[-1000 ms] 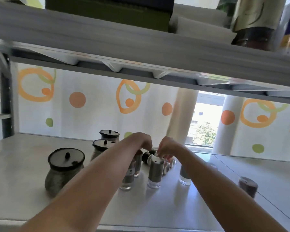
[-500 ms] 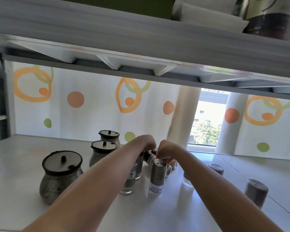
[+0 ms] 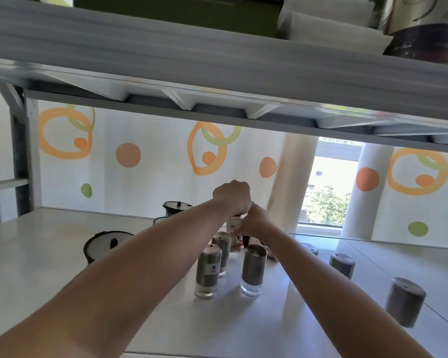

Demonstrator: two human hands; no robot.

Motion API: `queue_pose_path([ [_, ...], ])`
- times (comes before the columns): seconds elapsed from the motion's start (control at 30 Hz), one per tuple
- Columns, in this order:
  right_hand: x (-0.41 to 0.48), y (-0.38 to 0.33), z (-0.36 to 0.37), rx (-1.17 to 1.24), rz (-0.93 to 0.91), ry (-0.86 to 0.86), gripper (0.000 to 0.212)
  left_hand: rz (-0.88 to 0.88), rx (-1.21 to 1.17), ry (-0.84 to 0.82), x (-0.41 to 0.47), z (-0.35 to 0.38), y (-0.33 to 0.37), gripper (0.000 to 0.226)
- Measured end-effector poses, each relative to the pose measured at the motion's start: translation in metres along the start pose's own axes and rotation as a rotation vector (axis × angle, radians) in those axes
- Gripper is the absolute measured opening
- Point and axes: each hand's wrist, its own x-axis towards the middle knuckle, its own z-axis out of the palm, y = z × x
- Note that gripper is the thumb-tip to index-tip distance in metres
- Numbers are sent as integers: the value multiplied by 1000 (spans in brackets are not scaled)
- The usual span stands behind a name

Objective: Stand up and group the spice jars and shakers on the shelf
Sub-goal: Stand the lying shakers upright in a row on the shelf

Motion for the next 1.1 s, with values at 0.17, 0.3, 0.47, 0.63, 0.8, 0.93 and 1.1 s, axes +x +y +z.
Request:
queue_pose_path([
  [0.17,-1,1,11,-54,26,-9,61,34,57,-8,-7,6,-1,25],
  [0.3,0,2,9,-72,26,-51,55,49,66,-27,-10,4,0,21],
  [0.47,-1,5,-7,-108,4,-101,22,43,60,-37,-13,2,-1,20],
  [0.63,-3,18,-42,-150,-26,-44,26,23,26,4,-12,3,-4,24],
  [0.8,-2,38,-51,-410,1,-128,29,71,32,109,1,16,0,32],
  [0.93,4,42,-45,-506,48,-201,35,11,29,-17,15,29,4,49],
  [1.1,16,43,-38,-481,140,-297,44,-58,49,-110,32,36,6,54],
])
